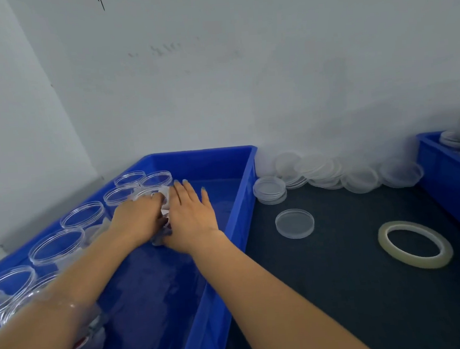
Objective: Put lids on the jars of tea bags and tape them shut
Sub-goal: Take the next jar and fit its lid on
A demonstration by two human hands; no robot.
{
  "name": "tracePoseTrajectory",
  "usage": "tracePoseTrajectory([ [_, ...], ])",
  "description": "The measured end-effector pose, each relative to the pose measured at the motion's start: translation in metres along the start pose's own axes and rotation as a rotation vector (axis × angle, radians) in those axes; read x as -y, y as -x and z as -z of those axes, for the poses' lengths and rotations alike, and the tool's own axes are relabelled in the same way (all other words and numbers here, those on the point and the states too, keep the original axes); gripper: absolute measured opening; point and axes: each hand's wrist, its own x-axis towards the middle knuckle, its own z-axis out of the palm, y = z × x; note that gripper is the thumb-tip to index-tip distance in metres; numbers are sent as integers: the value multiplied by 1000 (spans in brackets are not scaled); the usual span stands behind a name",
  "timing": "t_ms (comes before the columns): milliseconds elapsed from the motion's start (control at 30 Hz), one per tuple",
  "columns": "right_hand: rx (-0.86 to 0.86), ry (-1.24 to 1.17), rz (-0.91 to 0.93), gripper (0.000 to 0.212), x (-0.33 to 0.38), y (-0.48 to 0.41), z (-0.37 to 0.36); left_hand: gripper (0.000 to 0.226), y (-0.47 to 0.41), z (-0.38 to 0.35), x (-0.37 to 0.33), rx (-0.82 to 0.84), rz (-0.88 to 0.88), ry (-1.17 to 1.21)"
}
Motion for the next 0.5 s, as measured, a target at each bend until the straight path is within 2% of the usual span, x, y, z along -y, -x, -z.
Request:
tracePoseTrajectory([
  [100, 76, 70, 2, 115, 0, 1, 0, 26, 2, 6, 5, 17, 26, 73],
  [167, 131, 73, -12, 121, 1, 3, 0, 24, 4, 8, 7, 25, -3, 156],
  [233, 163, 21, -35, 119, 0, 3, 0, 35, 7, 4, 7, -9, -15, 195],
  [333, 188, -88, -54, 114, 1, 4, 0, 74, 12, 3, 0, 48, 111, 411],
  [400, 192, -144, -58, 112, 2, 4, -1, 79, 12, 5, -3, 94, 162, 541],
  [500, 116, -238, -76, 106, 6, 5, 1, 74, 19, 16, -5, 39, 219, 588],
])
